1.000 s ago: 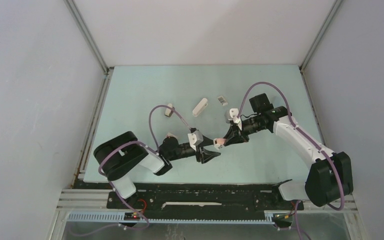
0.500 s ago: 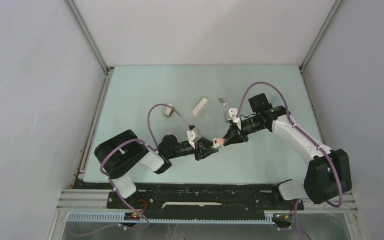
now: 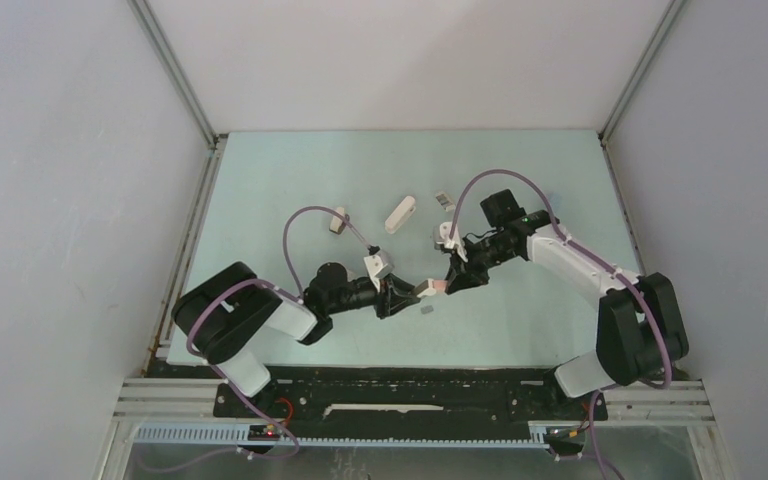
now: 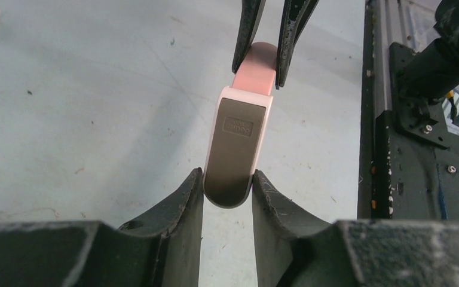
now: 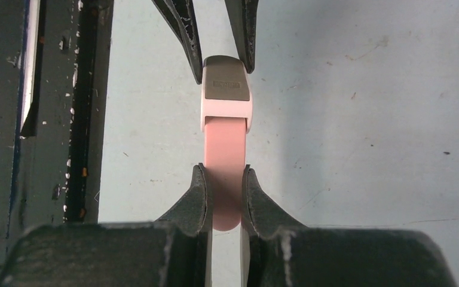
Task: Unload the staples from the stapler
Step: Unload the staple at the center of the board.
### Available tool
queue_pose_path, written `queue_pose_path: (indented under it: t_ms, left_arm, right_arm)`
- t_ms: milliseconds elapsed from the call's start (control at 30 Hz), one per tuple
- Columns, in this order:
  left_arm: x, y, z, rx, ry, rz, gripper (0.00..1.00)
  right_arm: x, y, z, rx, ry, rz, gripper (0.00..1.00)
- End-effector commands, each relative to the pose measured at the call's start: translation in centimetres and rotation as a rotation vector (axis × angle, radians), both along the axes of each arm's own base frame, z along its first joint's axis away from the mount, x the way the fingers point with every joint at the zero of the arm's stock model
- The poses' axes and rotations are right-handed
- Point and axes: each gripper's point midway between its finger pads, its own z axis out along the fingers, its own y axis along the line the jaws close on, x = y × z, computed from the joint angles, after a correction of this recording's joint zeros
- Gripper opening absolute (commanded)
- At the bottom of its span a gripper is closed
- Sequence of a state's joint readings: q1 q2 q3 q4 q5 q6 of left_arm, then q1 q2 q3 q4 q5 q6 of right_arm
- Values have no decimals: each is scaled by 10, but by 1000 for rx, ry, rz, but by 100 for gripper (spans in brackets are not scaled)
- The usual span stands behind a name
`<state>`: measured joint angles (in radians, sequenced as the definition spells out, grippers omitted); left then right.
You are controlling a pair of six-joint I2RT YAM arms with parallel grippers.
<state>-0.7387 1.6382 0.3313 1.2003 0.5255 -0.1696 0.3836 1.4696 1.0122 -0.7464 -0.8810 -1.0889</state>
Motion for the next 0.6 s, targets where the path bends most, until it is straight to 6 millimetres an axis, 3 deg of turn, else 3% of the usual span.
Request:
queue_pose_path:
  t_ms: [0, 167, 433, 567]
  left_arm:
    - [21, 7, -7, 58, 43, 71, 2]
    - [20, 2, -1, 37, 65, 53, 6]
    - [18, -5, 33, -75, 121, 58, 61]
    - [12, 5, 57, -122, 71, 80, 80]
  right_arm:
    - [10, -13, -22, -131, -20, -46, 0]
    - [7, -5, -16, -84, 59, -59, 0]
    - [-4, 12, 11, 59, 165, -43, 0]
    - [-1, 9, 15, 84, 189, -61, 0]
